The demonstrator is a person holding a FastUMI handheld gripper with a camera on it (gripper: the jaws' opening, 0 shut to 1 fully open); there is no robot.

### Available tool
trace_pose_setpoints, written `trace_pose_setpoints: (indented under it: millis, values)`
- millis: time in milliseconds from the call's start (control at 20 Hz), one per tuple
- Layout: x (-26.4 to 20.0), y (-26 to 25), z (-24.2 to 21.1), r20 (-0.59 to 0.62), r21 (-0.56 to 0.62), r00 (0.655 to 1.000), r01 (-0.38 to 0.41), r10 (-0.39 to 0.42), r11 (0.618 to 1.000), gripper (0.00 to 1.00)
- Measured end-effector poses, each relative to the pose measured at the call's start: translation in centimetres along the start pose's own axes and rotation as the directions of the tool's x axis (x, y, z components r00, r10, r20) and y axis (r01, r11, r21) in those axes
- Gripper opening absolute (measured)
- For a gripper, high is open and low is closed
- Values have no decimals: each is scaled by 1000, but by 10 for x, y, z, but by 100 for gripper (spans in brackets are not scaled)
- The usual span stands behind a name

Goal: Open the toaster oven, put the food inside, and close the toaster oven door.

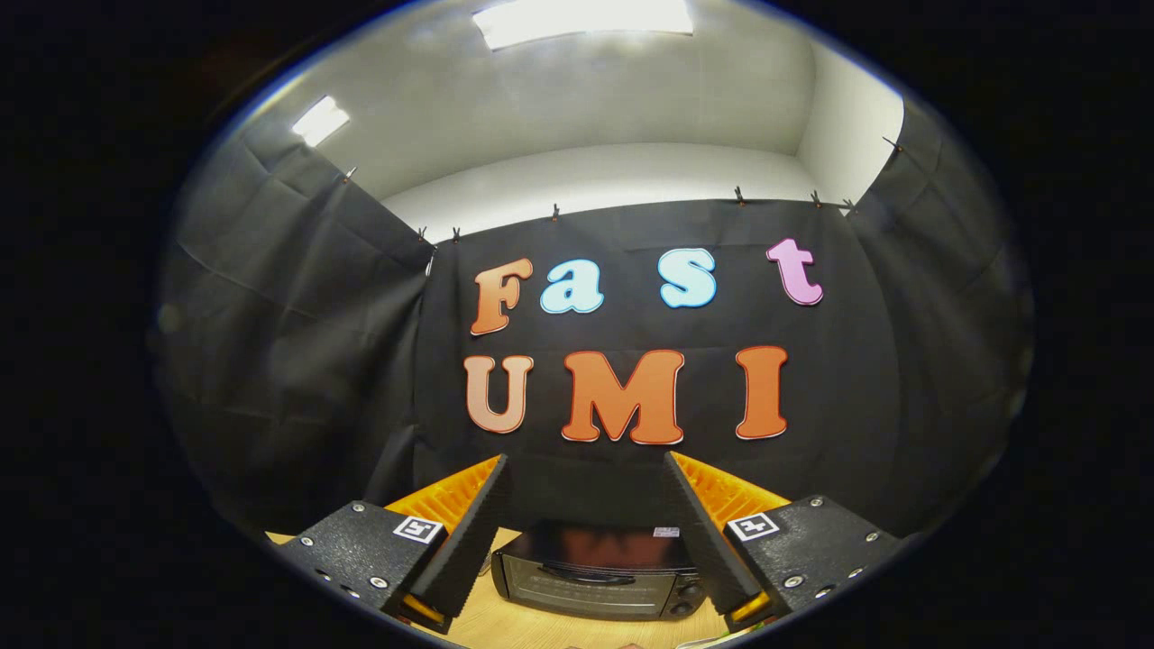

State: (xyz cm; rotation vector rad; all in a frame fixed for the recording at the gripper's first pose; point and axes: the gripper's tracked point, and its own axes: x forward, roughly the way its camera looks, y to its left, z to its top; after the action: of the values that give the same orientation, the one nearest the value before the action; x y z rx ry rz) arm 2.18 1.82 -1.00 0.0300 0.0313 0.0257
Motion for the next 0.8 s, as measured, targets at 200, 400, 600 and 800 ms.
trace_pose_setpoints:
  millis: [200, 400, 600, 800]
  values:
    - [9, 5, -20, -32, 20, 999, 2, -1, 1000, 99]
    - [20, 5, -55, -96, 45, 995, 14, -10, 999, 99]
    - [34, 3, -97, -168, 49, 986, 31, -23, 998, 99]
    - [48, 9, -145, -250, 67, 968, 43, -25, 997, 99]
